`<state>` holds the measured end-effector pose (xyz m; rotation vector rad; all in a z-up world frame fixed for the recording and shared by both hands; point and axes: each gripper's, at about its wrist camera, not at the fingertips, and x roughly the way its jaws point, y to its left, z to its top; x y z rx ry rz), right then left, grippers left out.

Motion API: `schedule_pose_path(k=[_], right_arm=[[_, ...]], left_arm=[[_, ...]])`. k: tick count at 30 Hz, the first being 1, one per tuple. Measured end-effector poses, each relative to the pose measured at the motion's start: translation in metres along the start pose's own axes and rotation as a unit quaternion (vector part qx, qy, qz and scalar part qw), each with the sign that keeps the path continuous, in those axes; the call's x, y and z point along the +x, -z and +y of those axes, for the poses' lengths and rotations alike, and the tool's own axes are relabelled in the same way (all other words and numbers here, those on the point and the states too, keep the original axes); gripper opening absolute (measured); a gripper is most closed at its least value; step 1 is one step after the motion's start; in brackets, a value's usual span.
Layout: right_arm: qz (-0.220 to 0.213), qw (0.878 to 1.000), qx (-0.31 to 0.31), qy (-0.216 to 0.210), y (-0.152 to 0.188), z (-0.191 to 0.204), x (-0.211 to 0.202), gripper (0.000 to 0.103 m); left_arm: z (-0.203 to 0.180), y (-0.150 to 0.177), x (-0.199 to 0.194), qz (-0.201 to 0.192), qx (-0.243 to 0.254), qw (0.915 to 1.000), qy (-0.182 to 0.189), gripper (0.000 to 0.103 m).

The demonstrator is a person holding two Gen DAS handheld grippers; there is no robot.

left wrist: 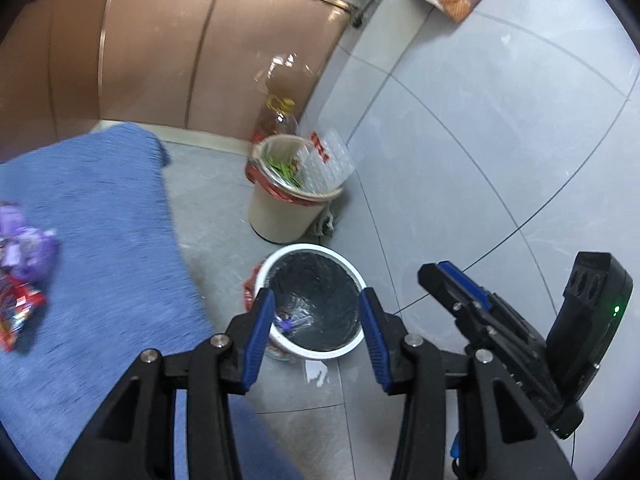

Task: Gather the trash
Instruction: 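Move both open tools back over the table trash, then grasp the clear plastic bag with the left tool while the right tool grasps the red snack wrapper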

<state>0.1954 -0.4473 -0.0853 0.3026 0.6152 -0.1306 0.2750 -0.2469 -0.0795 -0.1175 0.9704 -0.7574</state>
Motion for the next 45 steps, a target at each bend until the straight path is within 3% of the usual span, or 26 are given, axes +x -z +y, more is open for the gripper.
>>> schedule_pose_path(k=[14, 27, 36, 38, 45], right_arm=[[-0.021, 0.996, -0.056, -0.062, 0.004, 0.097, -0.064, 0.041], [0.003, 0.988, -0.099, -0.117, 0.015, 0.174, -0.063, 0.046], [0.039, 0.982, -0.124, -0.139, 0.032, 0.214, -0.033, 0.05], [0.051, 0.98, -0.129, -0.144, 0.036, 0.223, -0.022, 0.054], [0.088, 0.972, -0.154, -0.157, 0.052, 0.258, 0.019, 0.054]], left_arm=[[0.062, 0.047, -0.141, -0.083, -0.018, 0.9949, -0.055, 0.054], [0.168, 0.09, -0.23, -0.122, -0.044, 0.9808, -0.146, 0.055], [0.26, 0.118, -0.259, -0.117, -0.098, 0.9658, -0.209, 0.055], [0.281, 0.123, -0.26, -0.11, -0.112, 0.9624, -0.221, 0.055], [0.324, 0.13, -0.246, -0.086, -0.134, 0.9578, -0.24, 0.055]])
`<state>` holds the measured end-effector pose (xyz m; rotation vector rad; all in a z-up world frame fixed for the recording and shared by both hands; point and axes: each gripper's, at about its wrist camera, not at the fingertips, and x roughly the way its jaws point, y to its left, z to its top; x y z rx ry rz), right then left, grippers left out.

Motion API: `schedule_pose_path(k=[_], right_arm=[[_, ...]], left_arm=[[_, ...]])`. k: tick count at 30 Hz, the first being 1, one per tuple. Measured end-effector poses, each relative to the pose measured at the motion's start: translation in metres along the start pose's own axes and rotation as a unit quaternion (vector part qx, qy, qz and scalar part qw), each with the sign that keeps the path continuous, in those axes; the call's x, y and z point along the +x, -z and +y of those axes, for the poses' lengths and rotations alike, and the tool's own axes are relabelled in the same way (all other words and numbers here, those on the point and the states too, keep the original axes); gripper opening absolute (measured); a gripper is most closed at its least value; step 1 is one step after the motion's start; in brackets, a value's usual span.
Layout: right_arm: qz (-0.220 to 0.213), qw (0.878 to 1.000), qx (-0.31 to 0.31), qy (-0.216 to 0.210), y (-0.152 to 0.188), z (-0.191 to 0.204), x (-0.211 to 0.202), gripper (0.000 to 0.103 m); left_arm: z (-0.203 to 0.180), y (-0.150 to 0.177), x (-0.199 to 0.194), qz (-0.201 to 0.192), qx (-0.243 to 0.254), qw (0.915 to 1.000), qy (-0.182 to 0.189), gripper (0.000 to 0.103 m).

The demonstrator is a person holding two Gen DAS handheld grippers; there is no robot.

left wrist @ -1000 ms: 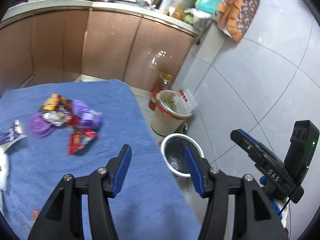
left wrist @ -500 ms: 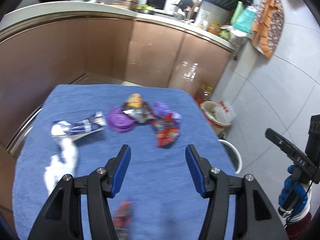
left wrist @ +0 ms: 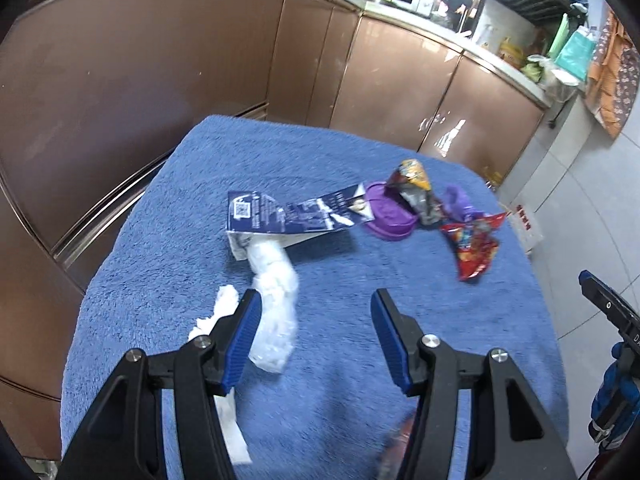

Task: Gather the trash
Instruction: 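Grasp the clear plastic bag with the left tool while the right tool grasps the red snack wrapper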

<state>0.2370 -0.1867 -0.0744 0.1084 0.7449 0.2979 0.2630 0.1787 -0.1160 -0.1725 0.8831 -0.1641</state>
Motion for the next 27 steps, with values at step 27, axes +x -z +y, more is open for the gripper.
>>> schedule_pose_path(k=[27], right_arm=[[0.067, 0.998, 0.02, 0.005, -0.02, 0.009, 0.152, 0.039]], left_arm=[[0.001, -0.009, 0.081, 0.053, 0.052, 0.9971, -0.018, 0.03]])
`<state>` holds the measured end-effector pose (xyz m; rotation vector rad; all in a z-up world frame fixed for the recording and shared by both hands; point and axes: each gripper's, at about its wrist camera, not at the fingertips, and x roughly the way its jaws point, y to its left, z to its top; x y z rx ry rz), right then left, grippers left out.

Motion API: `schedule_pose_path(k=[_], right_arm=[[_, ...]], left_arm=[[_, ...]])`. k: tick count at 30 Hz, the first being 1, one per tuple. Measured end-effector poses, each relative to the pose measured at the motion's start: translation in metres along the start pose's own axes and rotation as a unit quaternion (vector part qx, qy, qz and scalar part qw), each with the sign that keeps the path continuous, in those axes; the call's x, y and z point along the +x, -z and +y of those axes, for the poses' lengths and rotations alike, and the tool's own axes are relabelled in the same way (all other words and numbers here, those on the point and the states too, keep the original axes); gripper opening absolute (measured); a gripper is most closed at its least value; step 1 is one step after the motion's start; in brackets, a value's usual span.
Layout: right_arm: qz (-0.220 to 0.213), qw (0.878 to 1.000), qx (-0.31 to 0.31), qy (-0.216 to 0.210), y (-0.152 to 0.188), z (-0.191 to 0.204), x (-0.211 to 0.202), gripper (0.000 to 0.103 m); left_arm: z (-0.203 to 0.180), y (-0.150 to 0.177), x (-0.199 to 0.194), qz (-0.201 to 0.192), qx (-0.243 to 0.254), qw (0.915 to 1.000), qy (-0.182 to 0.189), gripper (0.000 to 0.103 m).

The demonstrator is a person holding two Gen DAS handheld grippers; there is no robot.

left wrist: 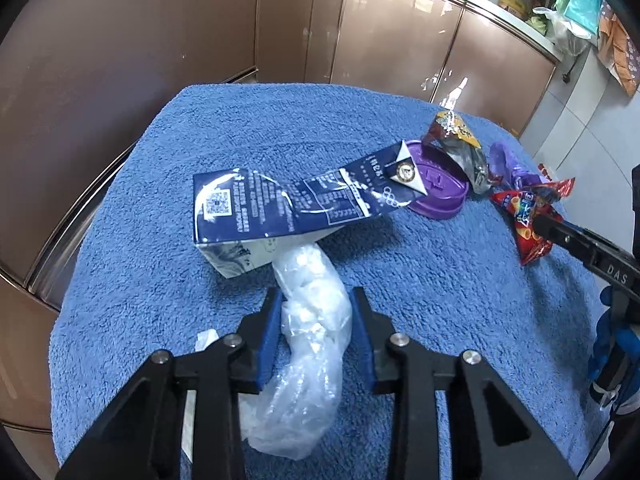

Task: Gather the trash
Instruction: 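Grasp the clear plastic bag with the left tool while the right tool grasps the red snack wrapper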

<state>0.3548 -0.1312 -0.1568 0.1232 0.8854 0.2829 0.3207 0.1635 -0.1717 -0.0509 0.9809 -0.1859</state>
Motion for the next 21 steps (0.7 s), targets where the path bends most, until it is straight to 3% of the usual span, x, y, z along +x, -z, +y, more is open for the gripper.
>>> schedule_pose_path(k=[2, 4, 13, 21], right_arm=[[-0.001, 1.0, 0.001, -0.001, 0.0, -0.003, 0.0, 0.025], [0.0, 1.0, 0.003, -0.006, 0.001, -0.007, -0.002, 0.02], [-0.003, 1.0, -0.002, -0.027, 0.013, -0.011, -0.021, 0.01], [-0.005, 0.999, -0.006, -0.035, 0.033, -0.011, -0.049, 0.008]], left_arm=[[-0.001, 0.0, -0.001, -0.004, 0.002, 1.0, 0.0, 0.03], [-0.002, 0.0, -0.004, -0.008, 0.002, 1.0, 0.0, 0.029], [-0.007, 0.004, -0.023, -0.024, 0.0, 0.9996, 0.011, 0.029], [-0.02, 0.014, -0.046, -0.036, 0.003, 0.9991, 0.023, 0.029]])
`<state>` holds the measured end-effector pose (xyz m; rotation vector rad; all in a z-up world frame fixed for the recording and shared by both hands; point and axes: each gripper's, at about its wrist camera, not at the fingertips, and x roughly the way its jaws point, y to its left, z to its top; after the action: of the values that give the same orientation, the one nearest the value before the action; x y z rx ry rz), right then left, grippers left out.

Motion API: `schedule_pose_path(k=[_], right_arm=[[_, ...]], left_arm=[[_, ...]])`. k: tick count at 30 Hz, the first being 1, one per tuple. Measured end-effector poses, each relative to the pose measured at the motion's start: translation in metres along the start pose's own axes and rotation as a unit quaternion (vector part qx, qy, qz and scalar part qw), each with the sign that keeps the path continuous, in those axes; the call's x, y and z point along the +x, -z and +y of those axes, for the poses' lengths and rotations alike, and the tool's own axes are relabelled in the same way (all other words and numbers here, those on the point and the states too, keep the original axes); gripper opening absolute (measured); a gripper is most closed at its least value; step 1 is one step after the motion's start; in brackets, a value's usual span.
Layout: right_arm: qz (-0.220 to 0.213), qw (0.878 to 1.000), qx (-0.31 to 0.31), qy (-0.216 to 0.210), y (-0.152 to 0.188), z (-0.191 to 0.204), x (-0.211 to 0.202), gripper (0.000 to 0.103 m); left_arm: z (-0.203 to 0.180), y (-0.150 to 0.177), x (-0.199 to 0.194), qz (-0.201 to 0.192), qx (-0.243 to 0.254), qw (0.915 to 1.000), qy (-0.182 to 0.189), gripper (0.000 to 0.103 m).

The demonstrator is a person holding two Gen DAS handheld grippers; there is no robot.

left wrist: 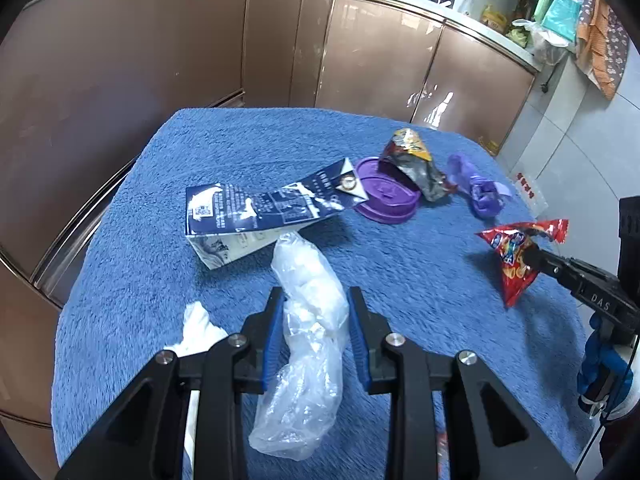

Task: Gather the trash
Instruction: 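Grasp the clear plastic bag with the left tool while the right tool grasps the red snack wrapper, then lift the plastic bag and red wrapper and carry both over the floor bin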

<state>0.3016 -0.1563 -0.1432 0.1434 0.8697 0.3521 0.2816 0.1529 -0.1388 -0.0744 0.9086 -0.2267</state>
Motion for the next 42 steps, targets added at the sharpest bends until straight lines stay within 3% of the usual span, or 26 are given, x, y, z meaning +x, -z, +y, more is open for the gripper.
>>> schedule_pose_path(k=[12, 27, 35, 42], right_arm=[[-0.039, 0.999, -0.006, -0.005, 0.021, 0.009, -0.068, 0.007], [-0.129, 0.992, 0.0, -0.008, 0.03, 0.001, -0.167, 0.007], [-0.162, 0.986, 0.029, 0.024, 0.039, -0.041, -0.205, 0.007], [-0.178, 0.979, 0.068, 0.069, 0.051, -0.094, -0.225, 0.007]], left_arm=[[-0.013, 0.014, -0.048, -0.03, -0.015, 0.9993, 0.016, 0.029], [-0.056, 0.012, -0.122, -0.091, -0.002, 0.9956, 0.024, 0.029], [-0.112, 0.002, -0.115, -0.09, 0.024, 0.9941, 0.055, 0.029], [-0.188, -0.01, -0.076, -0.061, 0.066, 0.9905, 0.104, 0.029]])
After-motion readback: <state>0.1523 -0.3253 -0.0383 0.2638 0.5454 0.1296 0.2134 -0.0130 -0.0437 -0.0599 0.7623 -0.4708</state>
